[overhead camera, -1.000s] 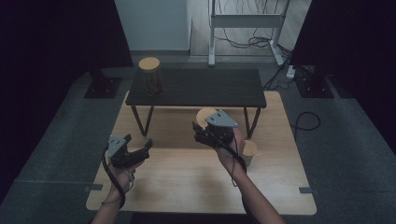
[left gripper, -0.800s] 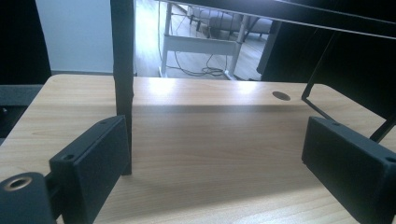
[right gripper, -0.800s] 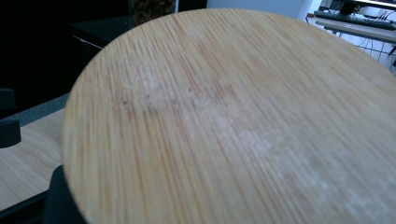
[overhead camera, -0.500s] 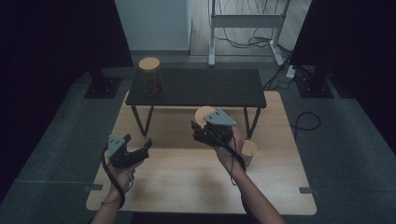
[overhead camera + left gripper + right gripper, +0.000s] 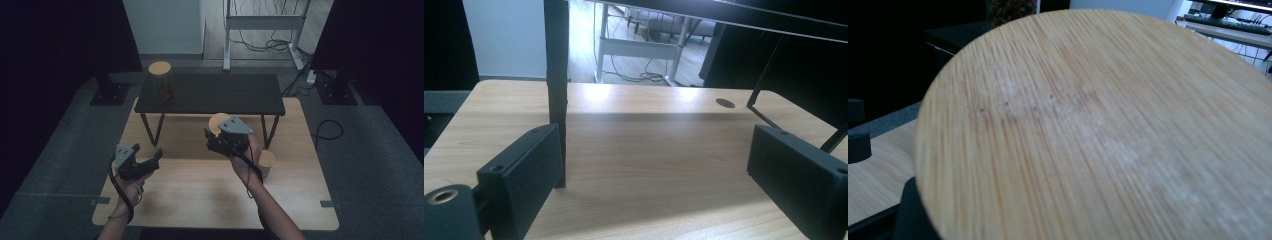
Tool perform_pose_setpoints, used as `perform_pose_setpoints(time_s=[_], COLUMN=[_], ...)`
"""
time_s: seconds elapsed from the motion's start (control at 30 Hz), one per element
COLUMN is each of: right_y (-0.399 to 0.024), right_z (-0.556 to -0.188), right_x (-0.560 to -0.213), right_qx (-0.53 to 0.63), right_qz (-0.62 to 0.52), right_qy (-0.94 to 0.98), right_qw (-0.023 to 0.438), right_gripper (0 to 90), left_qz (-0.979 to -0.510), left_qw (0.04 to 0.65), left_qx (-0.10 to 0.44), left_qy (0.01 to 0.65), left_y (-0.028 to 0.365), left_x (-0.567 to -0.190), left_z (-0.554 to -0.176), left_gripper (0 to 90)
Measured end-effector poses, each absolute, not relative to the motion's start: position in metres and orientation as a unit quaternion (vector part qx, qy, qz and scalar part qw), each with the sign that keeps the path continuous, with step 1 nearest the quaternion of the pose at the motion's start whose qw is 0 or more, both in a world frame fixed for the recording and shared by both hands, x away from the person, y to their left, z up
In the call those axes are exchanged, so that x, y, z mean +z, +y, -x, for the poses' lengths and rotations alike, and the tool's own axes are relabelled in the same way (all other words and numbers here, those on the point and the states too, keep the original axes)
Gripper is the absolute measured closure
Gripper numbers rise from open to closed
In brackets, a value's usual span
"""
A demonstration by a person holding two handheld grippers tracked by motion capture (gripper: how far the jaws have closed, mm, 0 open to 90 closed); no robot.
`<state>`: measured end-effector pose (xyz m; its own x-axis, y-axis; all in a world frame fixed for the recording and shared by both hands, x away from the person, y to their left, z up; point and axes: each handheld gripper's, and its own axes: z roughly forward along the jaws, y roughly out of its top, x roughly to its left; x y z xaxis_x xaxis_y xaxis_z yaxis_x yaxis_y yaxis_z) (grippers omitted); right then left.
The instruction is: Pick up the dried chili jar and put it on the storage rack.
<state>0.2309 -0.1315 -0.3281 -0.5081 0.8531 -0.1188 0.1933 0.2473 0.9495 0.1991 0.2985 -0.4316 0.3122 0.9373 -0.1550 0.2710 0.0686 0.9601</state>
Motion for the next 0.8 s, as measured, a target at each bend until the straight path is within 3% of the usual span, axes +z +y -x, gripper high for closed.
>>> perform_pose_setpoints(time_s=[0.8], right_y=[-0.130], right_z=[-0.237], right_x=[-0.316], right_qx=[0.492], right_qz=[-0.369], right_qy=[0.708], right_qw=[0.347], right_gripper=[25.3], left_qz=[-0.607], left_qw=[0.537], left_qx=[0.311], left_qy=[0.497], left_y=[0.299], left_x=[-0.431], left_z=[-0.199], left_gripper=[7.1])
